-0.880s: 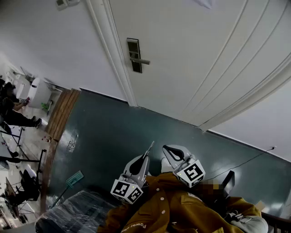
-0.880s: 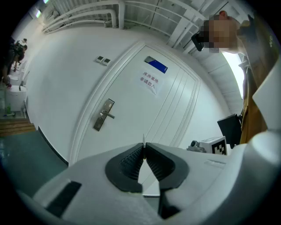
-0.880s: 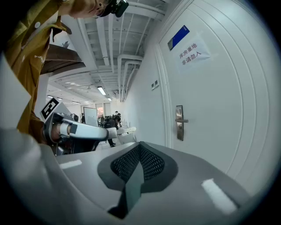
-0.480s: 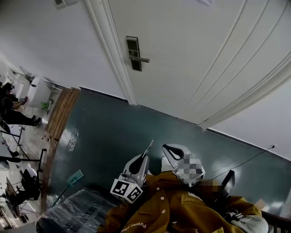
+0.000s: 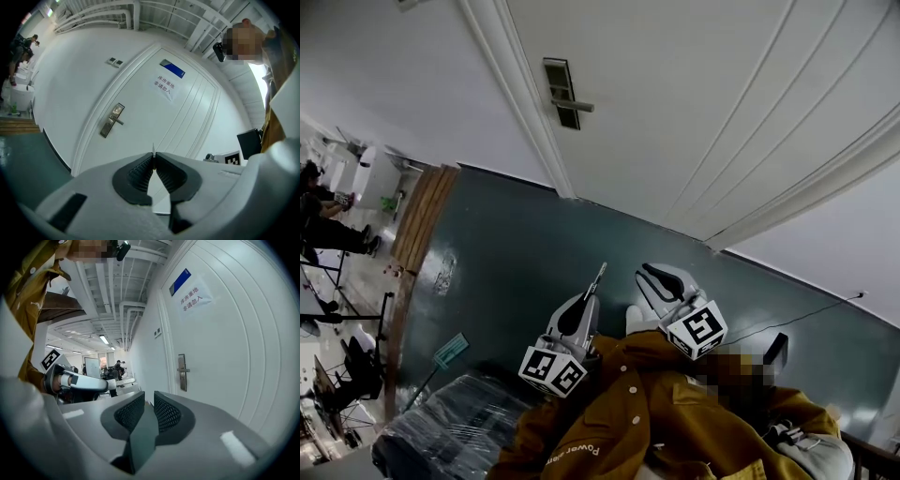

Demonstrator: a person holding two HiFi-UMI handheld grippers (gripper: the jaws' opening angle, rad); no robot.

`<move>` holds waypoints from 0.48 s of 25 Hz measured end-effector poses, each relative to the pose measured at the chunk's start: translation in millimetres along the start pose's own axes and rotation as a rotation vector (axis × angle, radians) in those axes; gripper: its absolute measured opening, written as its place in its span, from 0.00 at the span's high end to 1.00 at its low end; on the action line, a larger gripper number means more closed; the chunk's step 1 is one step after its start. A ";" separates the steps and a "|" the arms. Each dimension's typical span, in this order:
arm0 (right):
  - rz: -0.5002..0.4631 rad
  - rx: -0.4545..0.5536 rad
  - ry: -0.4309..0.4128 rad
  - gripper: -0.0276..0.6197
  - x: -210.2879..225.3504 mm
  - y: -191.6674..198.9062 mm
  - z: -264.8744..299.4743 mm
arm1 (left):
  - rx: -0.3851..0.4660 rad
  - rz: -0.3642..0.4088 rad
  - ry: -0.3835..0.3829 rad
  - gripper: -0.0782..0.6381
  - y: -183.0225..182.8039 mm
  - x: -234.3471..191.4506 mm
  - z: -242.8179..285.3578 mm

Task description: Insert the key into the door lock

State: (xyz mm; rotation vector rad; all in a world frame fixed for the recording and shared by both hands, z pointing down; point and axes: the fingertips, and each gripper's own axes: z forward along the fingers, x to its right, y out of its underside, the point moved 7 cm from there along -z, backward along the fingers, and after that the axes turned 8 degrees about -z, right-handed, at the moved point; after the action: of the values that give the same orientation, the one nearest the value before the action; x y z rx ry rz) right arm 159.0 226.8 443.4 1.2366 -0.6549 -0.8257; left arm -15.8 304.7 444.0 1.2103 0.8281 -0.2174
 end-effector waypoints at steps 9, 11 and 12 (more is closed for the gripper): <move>0.019 0.022 0.017 0.88 54.6 11.6 4.5 | 0.048 -0.035 -0.067 0.86 3.7 -7.0 34.3; 0.024 0.023 0.007 0.88 58.0 11.2 9.6 | 0.055 -0.031 -0.073 0.86 -1.4 -10.0 37.8; 0.025 0.025 0.003 0.88 60.3 9.7 13.0 | 0.060 -0.028 -0.075 0.86 -5.2 -12.2 40.6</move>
State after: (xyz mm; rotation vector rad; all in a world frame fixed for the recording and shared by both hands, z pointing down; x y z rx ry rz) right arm 183.8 170.9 455.4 1.2502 -0.6788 -0.7968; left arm -9.0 263.4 452.7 1.2404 0.7785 -0.3104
